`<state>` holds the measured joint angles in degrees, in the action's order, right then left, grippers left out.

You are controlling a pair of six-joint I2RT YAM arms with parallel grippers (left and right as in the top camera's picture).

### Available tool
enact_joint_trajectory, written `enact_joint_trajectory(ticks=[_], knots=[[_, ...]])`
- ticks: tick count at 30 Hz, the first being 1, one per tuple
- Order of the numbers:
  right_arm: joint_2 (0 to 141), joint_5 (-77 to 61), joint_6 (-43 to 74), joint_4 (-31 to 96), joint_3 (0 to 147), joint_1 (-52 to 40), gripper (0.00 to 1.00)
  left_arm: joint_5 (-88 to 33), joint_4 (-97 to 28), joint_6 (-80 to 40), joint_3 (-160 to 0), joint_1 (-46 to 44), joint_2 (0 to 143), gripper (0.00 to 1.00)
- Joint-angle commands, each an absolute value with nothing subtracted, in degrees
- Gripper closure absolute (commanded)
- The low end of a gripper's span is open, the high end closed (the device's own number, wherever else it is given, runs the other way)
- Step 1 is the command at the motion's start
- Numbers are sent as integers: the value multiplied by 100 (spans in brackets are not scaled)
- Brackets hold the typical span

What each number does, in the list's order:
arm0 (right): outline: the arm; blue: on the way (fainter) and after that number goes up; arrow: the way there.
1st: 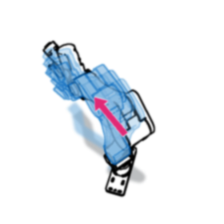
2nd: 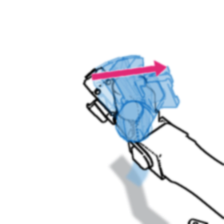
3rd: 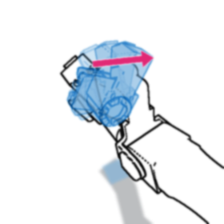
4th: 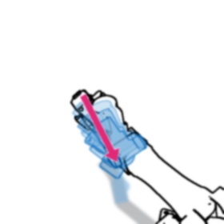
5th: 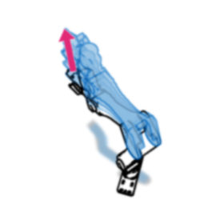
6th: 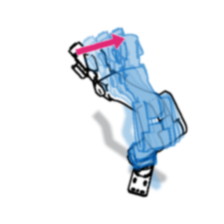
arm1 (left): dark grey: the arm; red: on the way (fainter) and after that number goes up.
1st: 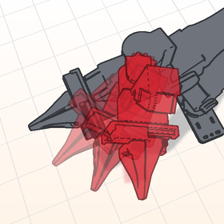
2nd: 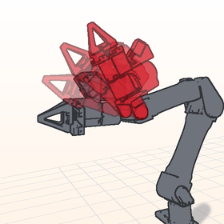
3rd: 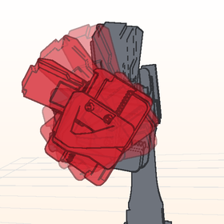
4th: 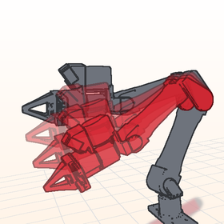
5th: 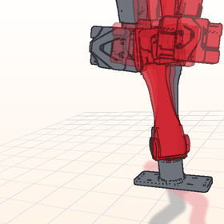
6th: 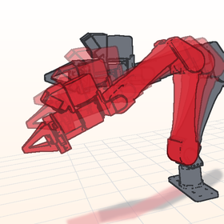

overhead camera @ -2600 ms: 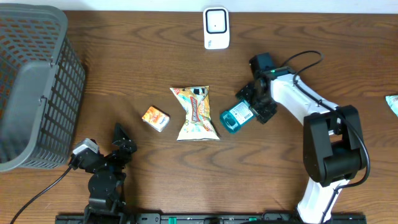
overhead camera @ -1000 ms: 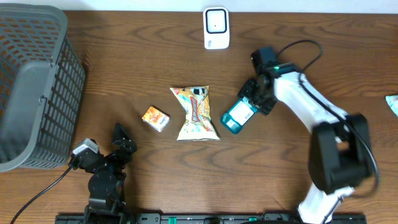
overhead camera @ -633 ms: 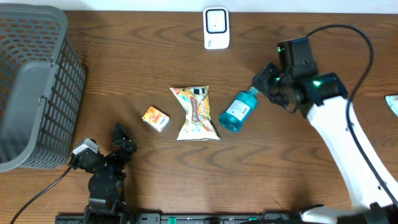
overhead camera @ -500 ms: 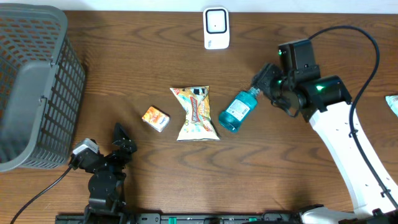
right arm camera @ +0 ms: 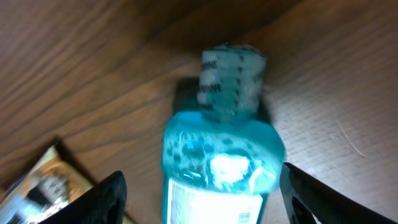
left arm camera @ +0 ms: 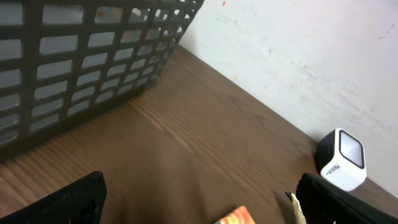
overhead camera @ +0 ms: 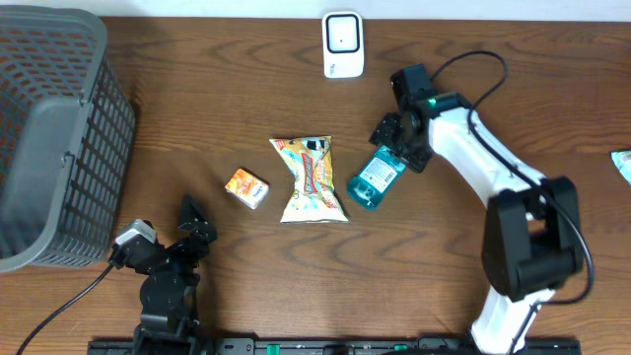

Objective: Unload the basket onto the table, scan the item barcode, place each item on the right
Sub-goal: 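Lift the teal bottle upright by its cap with the right gripper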

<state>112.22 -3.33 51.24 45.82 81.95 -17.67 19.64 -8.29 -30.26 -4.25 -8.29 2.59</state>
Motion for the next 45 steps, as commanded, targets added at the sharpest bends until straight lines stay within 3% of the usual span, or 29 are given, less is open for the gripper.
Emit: enact_joint_trajectory(ticks=[1,9,18,25,37,40,45], knots=[[11498,-336,4880,4816,8702,-1811,24,2001,-886,-3072,-285,-821,259,2],[11856,-340,4880,5081,8796,-1822,20,2001,-886,-3072,-285,-821,259,2],[12283,-399,4928,5251,8796,-1885,27,2001,-886,-3072,-285,-821,259,2],[12283,-198,4921,5155,8796,-1885,45,2001,-886,-3072,-285,-821,259,2],[12278,134,4399,4790,8823,-1885,61,2001,-888,-3072,-285,-821,259,2],[12221,71,4403,4967,8938,-1885,69,2001,-888,-3072,-285,-821,259,2],[11946,73,4405,5494,9391,-1885,73,2001,-886,-3072,-285,-821,259,2]])
